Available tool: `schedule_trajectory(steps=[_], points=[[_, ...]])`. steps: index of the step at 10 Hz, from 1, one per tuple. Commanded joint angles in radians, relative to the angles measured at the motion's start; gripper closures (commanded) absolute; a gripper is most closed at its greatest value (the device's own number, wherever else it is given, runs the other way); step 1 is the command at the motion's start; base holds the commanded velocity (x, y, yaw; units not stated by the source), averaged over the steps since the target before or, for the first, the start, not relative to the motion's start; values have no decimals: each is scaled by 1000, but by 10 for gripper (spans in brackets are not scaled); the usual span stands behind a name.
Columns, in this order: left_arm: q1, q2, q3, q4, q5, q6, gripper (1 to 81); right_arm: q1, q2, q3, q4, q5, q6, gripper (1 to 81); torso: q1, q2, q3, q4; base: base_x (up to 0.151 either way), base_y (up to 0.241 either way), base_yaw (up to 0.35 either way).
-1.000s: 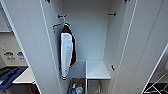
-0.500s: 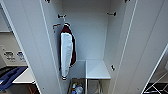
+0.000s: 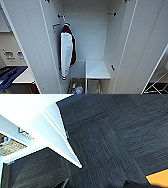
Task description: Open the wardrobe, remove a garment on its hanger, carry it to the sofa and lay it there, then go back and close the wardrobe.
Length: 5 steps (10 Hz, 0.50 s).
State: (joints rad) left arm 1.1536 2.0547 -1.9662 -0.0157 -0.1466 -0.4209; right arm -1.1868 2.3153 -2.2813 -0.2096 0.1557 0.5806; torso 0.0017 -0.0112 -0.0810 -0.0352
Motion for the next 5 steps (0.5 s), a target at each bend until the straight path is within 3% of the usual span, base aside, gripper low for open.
schedule_trajectory(steps=[1, 5], points=[[-255, -126, -179, -7, 134, -41, 10, 274, -107, -192, 9, -117, 151, 10, 0, 0, 0, 0, 0, 0, 0], [-536, -88, -301, 2, 333, -41, 10, 508, -129, -273, 30, -257, 154, 10, 1, 1, -1, 0, 0, 0, 0]])
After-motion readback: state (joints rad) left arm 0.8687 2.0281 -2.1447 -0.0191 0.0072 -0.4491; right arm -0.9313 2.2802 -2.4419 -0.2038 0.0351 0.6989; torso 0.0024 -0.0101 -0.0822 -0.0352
